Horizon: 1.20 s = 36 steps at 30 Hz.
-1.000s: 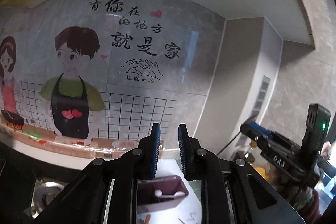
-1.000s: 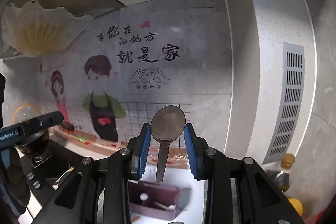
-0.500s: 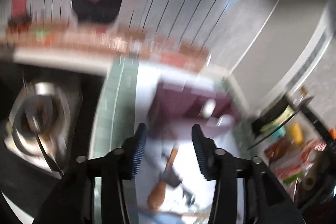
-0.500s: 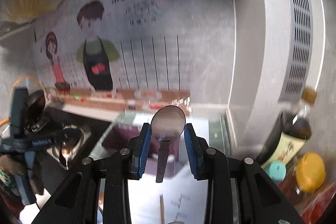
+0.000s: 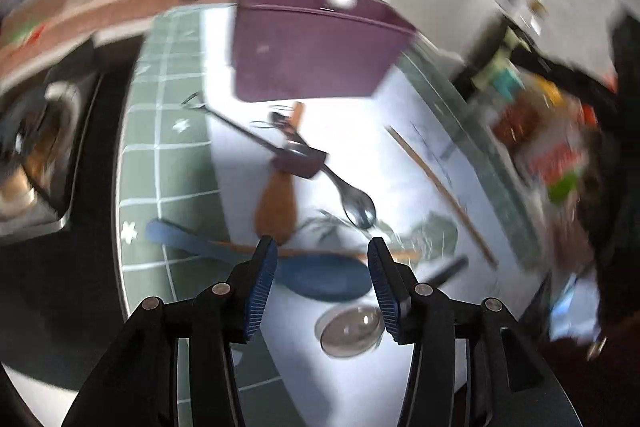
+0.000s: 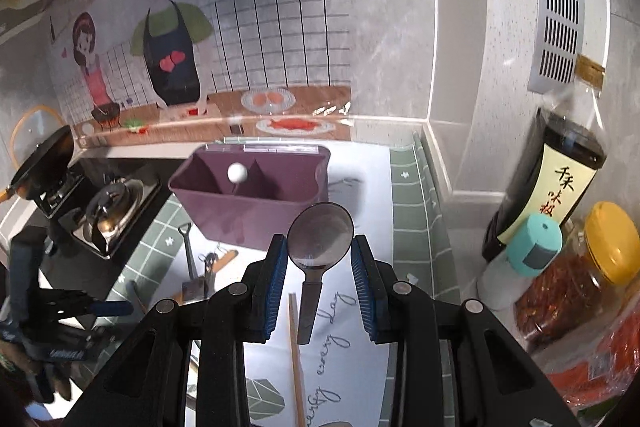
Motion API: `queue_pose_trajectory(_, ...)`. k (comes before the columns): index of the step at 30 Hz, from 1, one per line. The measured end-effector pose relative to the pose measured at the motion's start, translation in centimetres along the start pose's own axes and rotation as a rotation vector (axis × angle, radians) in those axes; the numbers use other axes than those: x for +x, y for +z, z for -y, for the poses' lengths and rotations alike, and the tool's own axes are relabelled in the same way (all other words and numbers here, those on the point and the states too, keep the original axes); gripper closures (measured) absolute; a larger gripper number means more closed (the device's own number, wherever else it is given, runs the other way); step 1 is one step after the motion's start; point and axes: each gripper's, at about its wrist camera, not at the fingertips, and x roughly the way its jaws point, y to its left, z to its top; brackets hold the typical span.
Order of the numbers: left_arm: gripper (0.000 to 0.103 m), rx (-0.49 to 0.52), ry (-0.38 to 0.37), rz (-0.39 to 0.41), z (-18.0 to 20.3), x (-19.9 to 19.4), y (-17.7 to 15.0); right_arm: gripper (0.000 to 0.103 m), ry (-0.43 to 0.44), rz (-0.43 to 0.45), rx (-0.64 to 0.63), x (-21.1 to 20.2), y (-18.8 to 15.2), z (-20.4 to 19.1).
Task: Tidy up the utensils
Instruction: 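Lower the left gripper and grasp the light blue plastic spoon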
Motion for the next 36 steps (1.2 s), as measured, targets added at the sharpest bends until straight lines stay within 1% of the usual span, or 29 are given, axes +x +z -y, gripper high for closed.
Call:
queue_pose_trajectory(1,0.054,0.035,0.016,-0.015,0.4,0.2,0.0,0.073,0.003,-0.005,0.001,0.1,-0.1,0.0)
queue_pose_trajectory(2,0.054,0.045,0.019,-0.031,0.4,0.4,0.0,0.073,0.006,-0.008,0.003,0.2,-0.2,0.0)
queue_pose_trajectory(4,0.054,0.066,-0.012,-0.071,0.5,0.9,0.3,0.073,0.009,-0.008,0.007,0.1,-0.4,-0.1)
queue_pose_trajectory(5,0.054,0.089,-0.015,-0.090,0.7,1.1,0.2,0.073,0.011,-0.008,0.007,0.0,-0.4,0.0)
queue_pose_trajectory(8,0.054,0.211,0.036,-0.135,1.8,1.8,-0.5,0.073,0.004,-0.008,0.005,-0.2,-0.6,0.0)
queue_pose_trajectory(9,0.054,0.233,0.049,-0.141,2.0,1.9,-0.6,0.073,-0.001,-0.008,0.007,-0.4,-0.8,0.1)
queue_pose_trajectory(12,0.054,0.251,0.070,-0.146,1.9,2.5,-0.7,0.073,-0.013,-0.010,0.030,-0.6,-1.1,0.9)
queue_pose_trajectory(15,0.054,0.248,0.104,-0.130,1.7,3.7,0.0,0.073,-0.022,-0.015,0.052,-0.7,-1.3,1.4)
queue_pose_trajectory(17,0.054,0.214,0.148,-0.103,0.9,4.4,1.1,0.073,-0.028,-0.017,0.057,-0.8,-1.4,1.6)
queue_pose_trajectory(19,0.054,0.150,0.152,-0.088,-0.1,4.5,2.2,0.073,-0.031,-0.021,0.058,-0.8,-1.6,1.7)
queue_pose_trajectory(22,0.054,0.058,0.093,-0.081,-2.0,3.7,3.2,0.073,-0.030,-0.020,0.061,-0.8,-1.7,1.7)
queue_pose_trajectory(24,0.054,0.015,0.071,-0.086,-3.3,3.2,3.3,0.073,-0.032,-0.023,0.066,-0.8,-1.8,1.7)
queue_pose_trajectory(25,0.054,0.006,0.058,-0.087,-3.5,3.0,3.3,0.073,-0.031,-0.026,0.069,-0.8,-1.9,1.8)
queue_pose_trajectory(26,0.054,-0.005,0.025,-0.089,-4.0,2.7,3.2,0.073,-0.031,-0.027,0.070,-0.8,-2.0,1.8)
queue_pose_trajectory(28,0.054,-0.004,-0.011,-0.102,-4.1,2.5,2.8,0.073,-0.028,-0.031,0.071,-0.7,-2.1,1.7)
queue_pose_trajectory(32,0.054,-0.007,-0.022,-0.140,-4.2,2.6,2.0,0.073,-0.019,-0.032,0.071,-0.4,-2.1,1.5)
queue_pose_trajectory(36,0.054,-0.037,-0.037,-0.148,-4.2,2.7,1.2,0.073,-0.003,-0.032,0.059,-0.3,-2.0,0.9)
